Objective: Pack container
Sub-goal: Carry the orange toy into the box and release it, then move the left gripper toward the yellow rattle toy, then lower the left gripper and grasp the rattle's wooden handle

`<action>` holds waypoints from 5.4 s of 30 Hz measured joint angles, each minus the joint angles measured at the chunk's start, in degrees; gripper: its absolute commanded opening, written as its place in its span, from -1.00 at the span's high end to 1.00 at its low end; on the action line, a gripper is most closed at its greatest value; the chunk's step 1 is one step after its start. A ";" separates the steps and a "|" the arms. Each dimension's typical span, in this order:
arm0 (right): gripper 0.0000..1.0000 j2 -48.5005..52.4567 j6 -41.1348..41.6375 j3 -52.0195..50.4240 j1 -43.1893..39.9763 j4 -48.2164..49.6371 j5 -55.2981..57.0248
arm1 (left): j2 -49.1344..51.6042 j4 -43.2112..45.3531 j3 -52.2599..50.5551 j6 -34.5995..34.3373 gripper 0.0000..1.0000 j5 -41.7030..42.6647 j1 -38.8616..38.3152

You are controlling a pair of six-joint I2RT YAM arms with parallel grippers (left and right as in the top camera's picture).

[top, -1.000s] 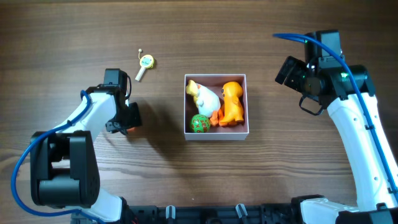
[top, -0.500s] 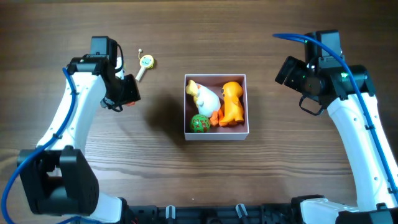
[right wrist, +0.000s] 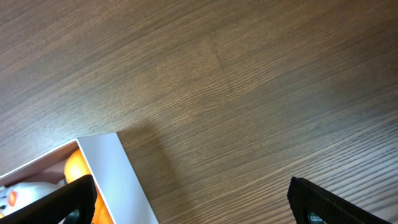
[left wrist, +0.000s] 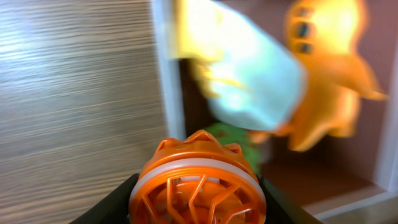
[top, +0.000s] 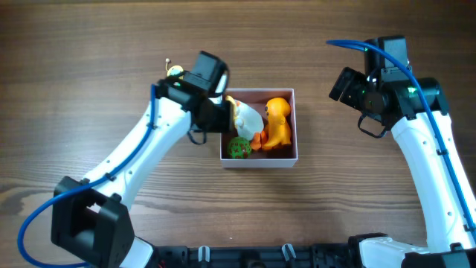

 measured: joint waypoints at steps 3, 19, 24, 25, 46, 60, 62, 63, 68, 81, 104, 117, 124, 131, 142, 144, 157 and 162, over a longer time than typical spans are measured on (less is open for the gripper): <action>-0.99 0.00 0.00 0.00 0.00 -0.02 0.00 | 0.00 1.29 1.84 -0.70 -0.04 0.02 -4.74; -0.99 0.00 0.00 0.00 0.00 -0.02 0.00 | 0.00 6.99 2.36 -0.94 -0.33 -11.06 -20.74; -0.99 0.00 0.00 0.00 0.00 -0.02 0.00 | 0.00 6.97 2.47 -0.98 -0.37 -15.85 -20.35; -0.99 0.00 0.00 0.00 0.00 0.00 0.00 | -0.13 6.71 2.71 -0.98 -0.36 -16.94 -19.91; -1.00 0.00 0.00 0.00 0.00 0.00 0.00 | -13.14 -4.13 6.05 -2.51 -1.00 -20.65 2.05; -0.99 0.00 0.00 0.00 0.00 0.00 0.00 | -13.14 -3.39 6.05 -2.84 -0.99 -20.65 2.89; -0.99 0.00 0.00 0.00 0.00 -0.02 0.00 | -13.14 -3.23 6.05 -2.84 -1.00 -20.65 2.89; -0.99 0.00 0.00 0.00 0.00 -0.02 0.00 | -13.14 -3.23 6.05 -2.84 -0.99 -20.65 2.89; -1.00 0.00 0.00 0.00 0.00 -0.02 0.00 | -13.14 -3.23 6.05 -2.84 -0.99 -20.65 2.89; -1.00 0.00 0.00 0.00 0.00 -0.02 0.00 | -13.14 -2.58 6.05 -2.84 -0.99 -20.65 2.89; -0.99 0.00 0.00 0.00 0.00 0.02 0.00 | 4.90 5.20 6.05 3.28 -0.99 -23.67 13.66; -0.99 0.00 0.00 0.00 0.00 0.00 0.00 | 16.81 16.26 6.05 29.16 -0.99 -5.88 27.19; -0.99 0.00 0.00 0.00 0.00 0.00 0.00 | 17.51 20.87 6.05 35.63 -0.99 -4.26 24.46; -0.99 0.00 0.00 0.00 0.00 0.00 0.00 | 22.82 21.44 6.05 37.92 -0.54 -4.04 24.28; -0.99 0.00 0.00 0.00 0.00 0.00 0.00 | 24.48 21.42 6.05 38.84 0.38 -3.82 24.28; -0.99 0.00 0.00 0.00 0.00 0.00 0.00 | 24.48 21.40 6.05 38.97 0.38 -3.85 24.28; -0.99 0.00 0.00 0.00 0.00 0.00 0.00 | 24.48 21.40 6.05 37.55 -0.16 -3.80 24.28; -0.99 0.00 0.00 0.00 0.00 0.00 0.00 | 24.81 21.44 6.05 36.76 -0.08 -3.82 24.28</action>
